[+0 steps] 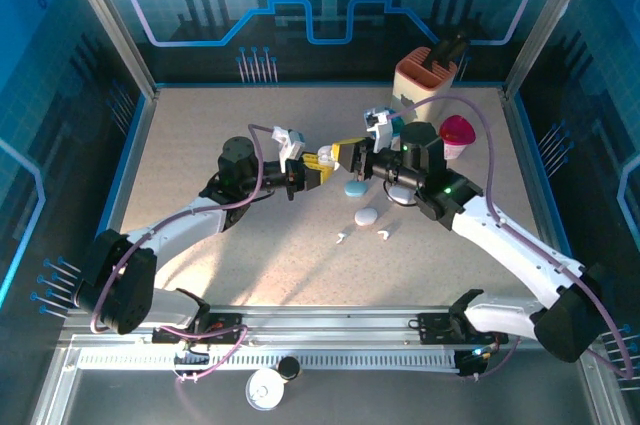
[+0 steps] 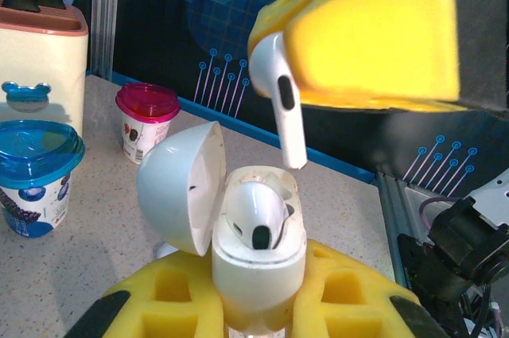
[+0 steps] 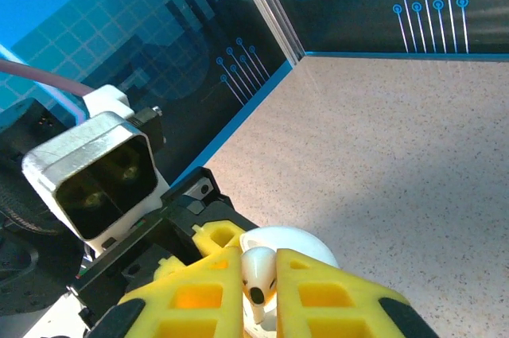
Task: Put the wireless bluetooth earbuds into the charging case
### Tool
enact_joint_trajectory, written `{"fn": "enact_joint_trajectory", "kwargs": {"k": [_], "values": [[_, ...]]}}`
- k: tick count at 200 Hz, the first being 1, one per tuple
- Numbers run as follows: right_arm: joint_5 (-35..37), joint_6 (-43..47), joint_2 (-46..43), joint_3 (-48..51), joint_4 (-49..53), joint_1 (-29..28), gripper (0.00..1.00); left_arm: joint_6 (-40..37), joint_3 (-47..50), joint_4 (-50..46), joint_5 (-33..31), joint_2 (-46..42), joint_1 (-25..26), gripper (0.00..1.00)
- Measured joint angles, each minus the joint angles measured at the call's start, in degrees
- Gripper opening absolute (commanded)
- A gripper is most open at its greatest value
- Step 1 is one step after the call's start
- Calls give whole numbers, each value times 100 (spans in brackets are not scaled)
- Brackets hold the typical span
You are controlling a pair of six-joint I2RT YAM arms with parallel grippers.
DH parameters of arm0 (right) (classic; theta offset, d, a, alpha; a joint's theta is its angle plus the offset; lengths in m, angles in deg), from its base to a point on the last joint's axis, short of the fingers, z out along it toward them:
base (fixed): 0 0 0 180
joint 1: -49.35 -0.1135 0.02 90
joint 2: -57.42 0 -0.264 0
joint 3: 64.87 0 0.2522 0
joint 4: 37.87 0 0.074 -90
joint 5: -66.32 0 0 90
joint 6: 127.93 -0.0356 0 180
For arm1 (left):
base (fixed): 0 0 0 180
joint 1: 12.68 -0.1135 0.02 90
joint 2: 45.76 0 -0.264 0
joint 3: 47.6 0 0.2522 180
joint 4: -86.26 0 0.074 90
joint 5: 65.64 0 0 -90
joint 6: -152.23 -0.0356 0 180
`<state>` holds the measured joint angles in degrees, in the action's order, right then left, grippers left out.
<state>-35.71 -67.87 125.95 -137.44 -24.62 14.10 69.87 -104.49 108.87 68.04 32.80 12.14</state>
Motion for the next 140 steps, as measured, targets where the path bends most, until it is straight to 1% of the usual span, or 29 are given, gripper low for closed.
{"fn": "enact_joint_trajectory", "kwargs": {"k": [140], "values": [[0,-24,39,94,-70,0,11,68,-66,-2,-96,0,0,5]]}}
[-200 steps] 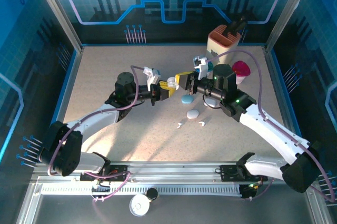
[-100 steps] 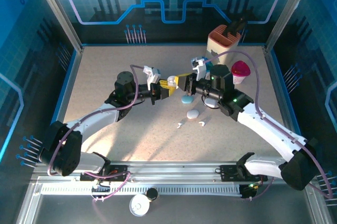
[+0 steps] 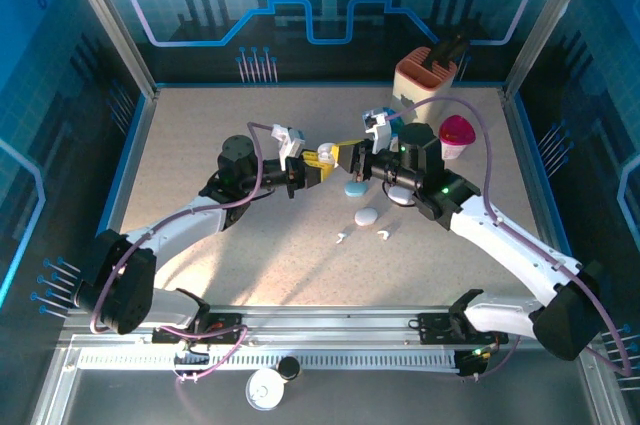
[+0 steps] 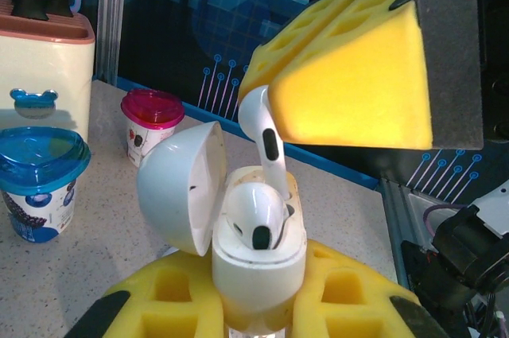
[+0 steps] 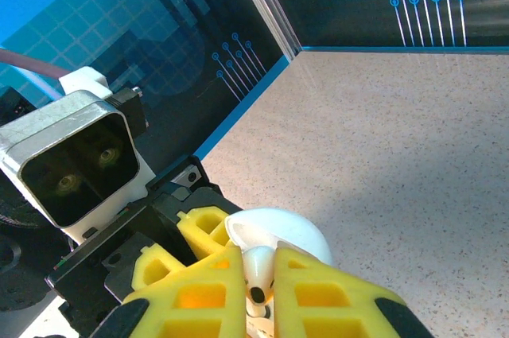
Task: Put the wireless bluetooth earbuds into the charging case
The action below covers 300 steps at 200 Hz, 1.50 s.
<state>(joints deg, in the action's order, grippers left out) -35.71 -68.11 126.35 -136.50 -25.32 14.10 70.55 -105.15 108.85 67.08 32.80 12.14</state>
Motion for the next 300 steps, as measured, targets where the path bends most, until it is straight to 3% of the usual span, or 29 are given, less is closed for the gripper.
{"fn": "enact_joint_trajectory", "kwargs": {"k": [81,111,193,247,300], "values": [[68,-382,-2,264,-273,4,12,105,0,17,-140,13,0,5],[85,-404,-2,267,-229,2,30,195,0,37,-131,37,0,5],[68,-474,-90,225,125,205,59,186,0,247,-68,35,0,5],[-109,-361,-136,-111,428,313,65,-796,2,-162,-33,22,0,5],[411,280,826,-1829,2079,262,64,-1596,2,-619,-50,-140,0,4]]}}
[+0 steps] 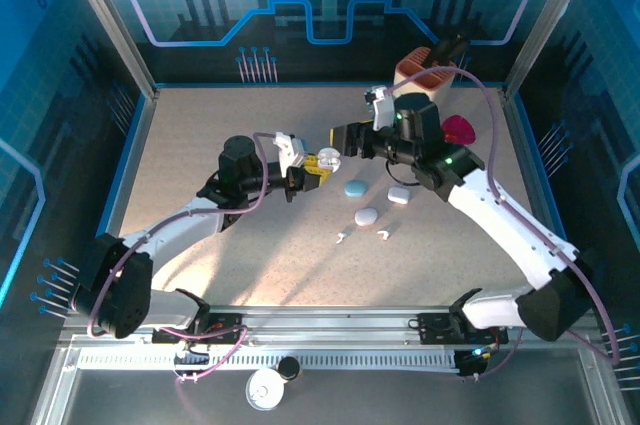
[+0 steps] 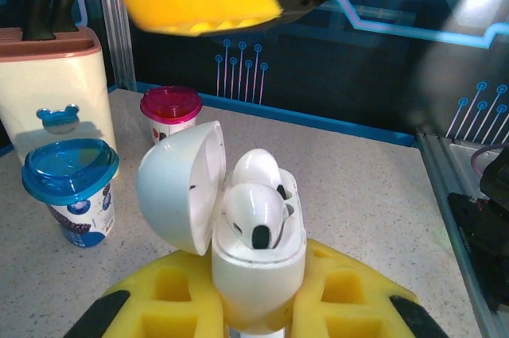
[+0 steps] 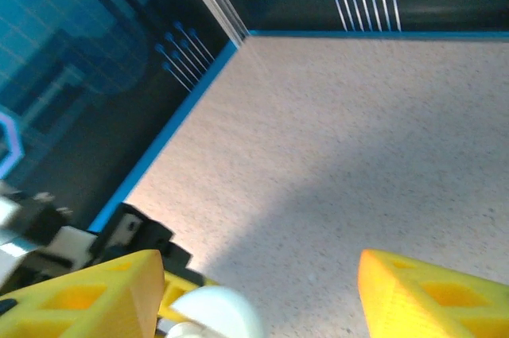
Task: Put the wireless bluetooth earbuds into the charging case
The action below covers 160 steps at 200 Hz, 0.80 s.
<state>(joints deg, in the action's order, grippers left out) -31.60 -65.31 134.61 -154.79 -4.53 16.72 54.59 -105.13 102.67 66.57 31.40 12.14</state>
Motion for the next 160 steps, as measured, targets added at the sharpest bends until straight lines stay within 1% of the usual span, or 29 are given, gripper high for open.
{"fn": "enact_joint_trajectory", "kwargs": {"k": [37,66,99,130,160], "values": [[44,127,708,-662,1104,-81,61,-48,0,-52,-26,-50,11,4],[-72,160,859,-957,1665,-79,61,-48,4,-332,-59,-83,33,4],[-236,221,796,-1029,2063,-68,61,-28,4,-577,-79,-116,81,4],[-575,387,426,-861,2496,-81,61,20,-31,-603,-249,-122,72,4],[-721,509,15,-586,2437,-72,65,57,-52,-557,-289,-122,48,4]]}}
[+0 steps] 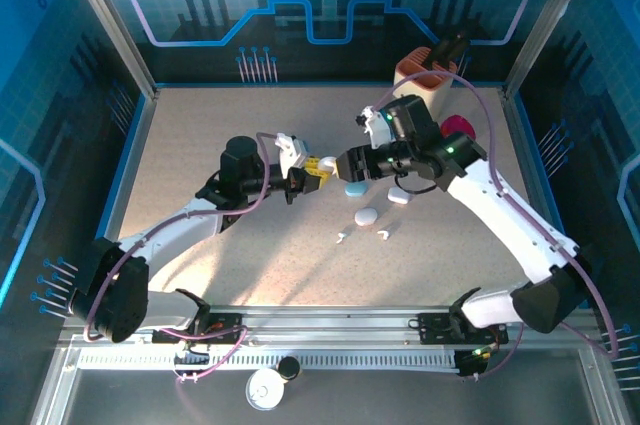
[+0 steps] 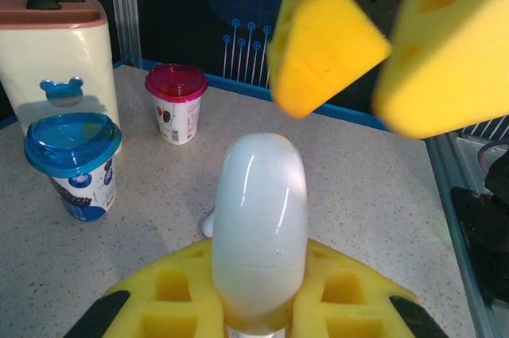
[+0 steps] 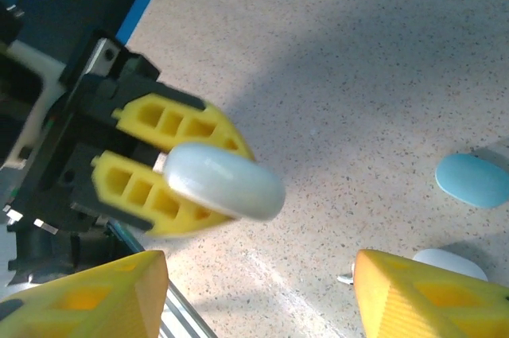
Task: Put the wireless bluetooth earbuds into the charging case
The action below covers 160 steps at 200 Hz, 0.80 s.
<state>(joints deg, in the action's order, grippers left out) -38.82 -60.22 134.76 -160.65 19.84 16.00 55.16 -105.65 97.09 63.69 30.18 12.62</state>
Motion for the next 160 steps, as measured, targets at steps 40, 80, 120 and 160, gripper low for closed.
{"fn": "enact_joint_trajectory", "kwargs": {"k": [40,80,120,160], "values": [[142,282,-846,914,-699,28,68,256,-199,-608,-245,26,-297,6],[208,435,-1137,1622,-1377,55,71,719,-986,-1943,-807,603,-345,4],[157,302,-1130,2129,-1939,59,72,1615,-1751,-3095,-1307,1764,-372,4],[136,170,-1106,2337,-2214,79,72,2221,-2402,-4041,-1480,2855,-378,8]]}}
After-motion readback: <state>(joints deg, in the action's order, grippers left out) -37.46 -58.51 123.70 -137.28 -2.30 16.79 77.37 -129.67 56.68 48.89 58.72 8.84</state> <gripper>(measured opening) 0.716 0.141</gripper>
